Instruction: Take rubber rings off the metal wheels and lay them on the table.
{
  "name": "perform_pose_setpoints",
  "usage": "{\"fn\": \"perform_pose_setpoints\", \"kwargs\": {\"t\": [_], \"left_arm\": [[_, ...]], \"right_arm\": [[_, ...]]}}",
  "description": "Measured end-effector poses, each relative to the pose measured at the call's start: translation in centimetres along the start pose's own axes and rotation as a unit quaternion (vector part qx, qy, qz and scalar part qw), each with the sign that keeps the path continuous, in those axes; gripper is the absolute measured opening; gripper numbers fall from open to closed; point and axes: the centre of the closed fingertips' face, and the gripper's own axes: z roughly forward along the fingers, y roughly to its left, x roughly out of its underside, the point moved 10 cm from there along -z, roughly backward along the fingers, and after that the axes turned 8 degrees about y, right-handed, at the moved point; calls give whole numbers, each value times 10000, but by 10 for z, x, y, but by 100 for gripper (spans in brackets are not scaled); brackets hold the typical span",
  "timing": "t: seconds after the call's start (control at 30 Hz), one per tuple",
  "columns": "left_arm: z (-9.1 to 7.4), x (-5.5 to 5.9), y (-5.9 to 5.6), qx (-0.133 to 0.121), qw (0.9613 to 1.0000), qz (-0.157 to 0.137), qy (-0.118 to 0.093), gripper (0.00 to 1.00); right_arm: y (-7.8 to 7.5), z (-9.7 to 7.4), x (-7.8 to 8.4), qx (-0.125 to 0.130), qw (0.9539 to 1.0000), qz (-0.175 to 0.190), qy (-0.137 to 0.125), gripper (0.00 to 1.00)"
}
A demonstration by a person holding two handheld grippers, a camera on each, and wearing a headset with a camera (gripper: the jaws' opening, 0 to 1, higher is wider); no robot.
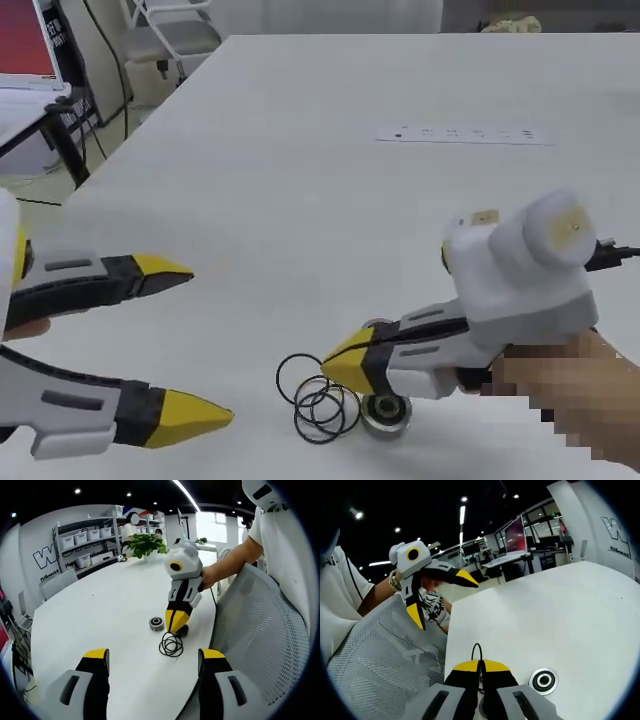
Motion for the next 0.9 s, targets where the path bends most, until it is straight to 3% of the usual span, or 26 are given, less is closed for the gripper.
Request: {"fn": "perform_pose_setpoints", "kwargs": {"t": [0.27, 0.5, 0.9], "left_arm": [[-3, 14, -11, -49, 9997, -216, 63, 69], [-5, 21, -15, -92, 9991, -400, 50, 69], [-5, 21, -15, -141, 9985, -528, -61, 67]], "right_arm": [[4, 13, 9, 69, 9989, -253, 400, 0], [-2, 19, 15, 367, 9968, -355, 616, 0], [-8, 20, 17, 567, 9957, -266, 685, 0]]}}
